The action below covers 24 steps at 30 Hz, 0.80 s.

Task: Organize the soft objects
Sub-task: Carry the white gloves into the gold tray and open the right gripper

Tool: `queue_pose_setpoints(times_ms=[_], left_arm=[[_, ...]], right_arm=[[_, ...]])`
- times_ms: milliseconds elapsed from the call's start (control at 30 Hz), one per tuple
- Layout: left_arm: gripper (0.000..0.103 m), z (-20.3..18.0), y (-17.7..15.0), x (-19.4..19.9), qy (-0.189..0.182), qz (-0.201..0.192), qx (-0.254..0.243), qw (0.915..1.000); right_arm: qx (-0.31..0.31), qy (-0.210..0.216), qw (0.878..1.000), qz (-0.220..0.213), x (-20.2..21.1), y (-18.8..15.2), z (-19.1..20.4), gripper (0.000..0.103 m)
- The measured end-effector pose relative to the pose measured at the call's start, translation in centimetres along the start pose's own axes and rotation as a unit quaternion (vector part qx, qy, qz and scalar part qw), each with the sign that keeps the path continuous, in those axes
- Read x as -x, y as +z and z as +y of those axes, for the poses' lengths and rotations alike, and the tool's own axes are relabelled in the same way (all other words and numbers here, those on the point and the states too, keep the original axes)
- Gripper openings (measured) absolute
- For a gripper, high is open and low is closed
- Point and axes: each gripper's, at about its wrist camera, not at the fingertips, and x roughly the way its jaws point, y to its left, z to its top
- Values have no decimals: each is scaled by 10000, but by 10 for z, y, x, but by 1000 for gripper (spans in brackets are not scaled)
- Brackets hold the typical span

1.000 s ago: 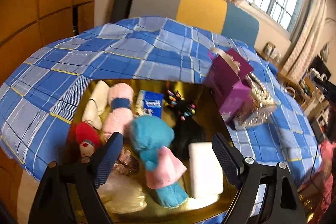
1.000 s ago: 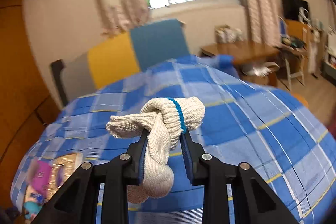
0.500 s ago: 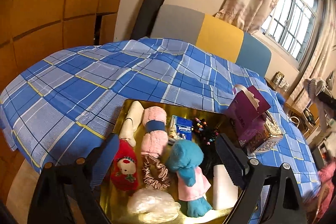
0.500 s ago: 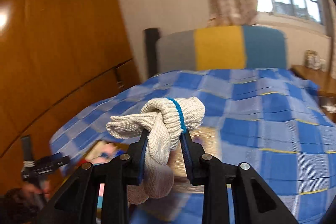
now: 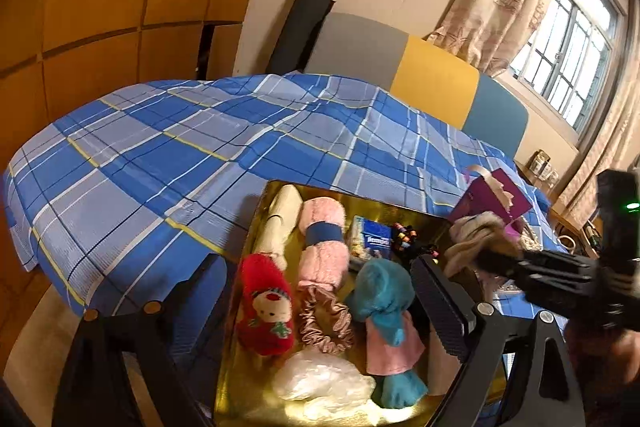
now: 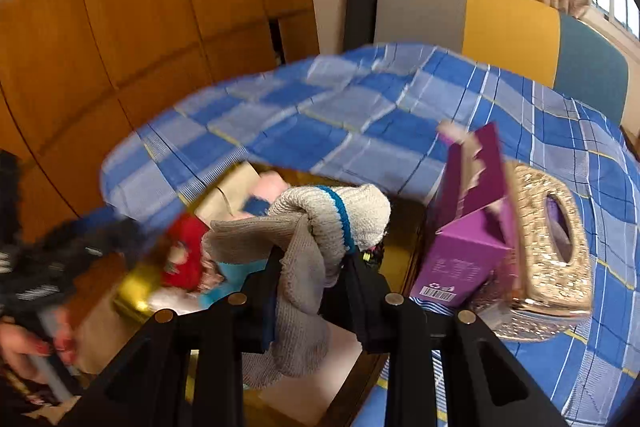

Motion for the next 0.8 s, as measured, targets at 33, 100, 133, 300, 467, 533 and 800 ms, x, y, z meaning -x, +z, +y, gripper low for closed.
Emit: queue_pose_setpoints(times_ms=[33, 100, 133, 300, 467, 533, 800], left_arm=[[94, 3, 0, 0, 12, -7, 64, 10000], [94, 7, 1, -1, 12, 12, 157, 9999], [94, 10, 1, -2, 23, 37, 191, 9998], [94, 14, 1, -2, 42, 71, 286, 9996], [96, 9, -1, -3, 21, 163, 209, 9996], [97, 4, -3, -6, -16, 239, 119, 9996], [98, -9, -12, -12, 33, 474, -29, 9989]], right_arm=[[10, -47, 9999, 92, -9, -1, 0, 29], [-10, -100, 9996, 254, -27, -2, 1, 29], [-17, -128, 9994, 310, -32, 0, 1, 29], [-113, -172, 9976, 656, -67, -3, 4, 30], [-102, -126, 9944, 1046, -95, -8, 2, 30], [28, -406, 9928, 1122, -98, -11, 1, 30], [-59, -419, 9932, 1082, -89, -24, -8, 42]])
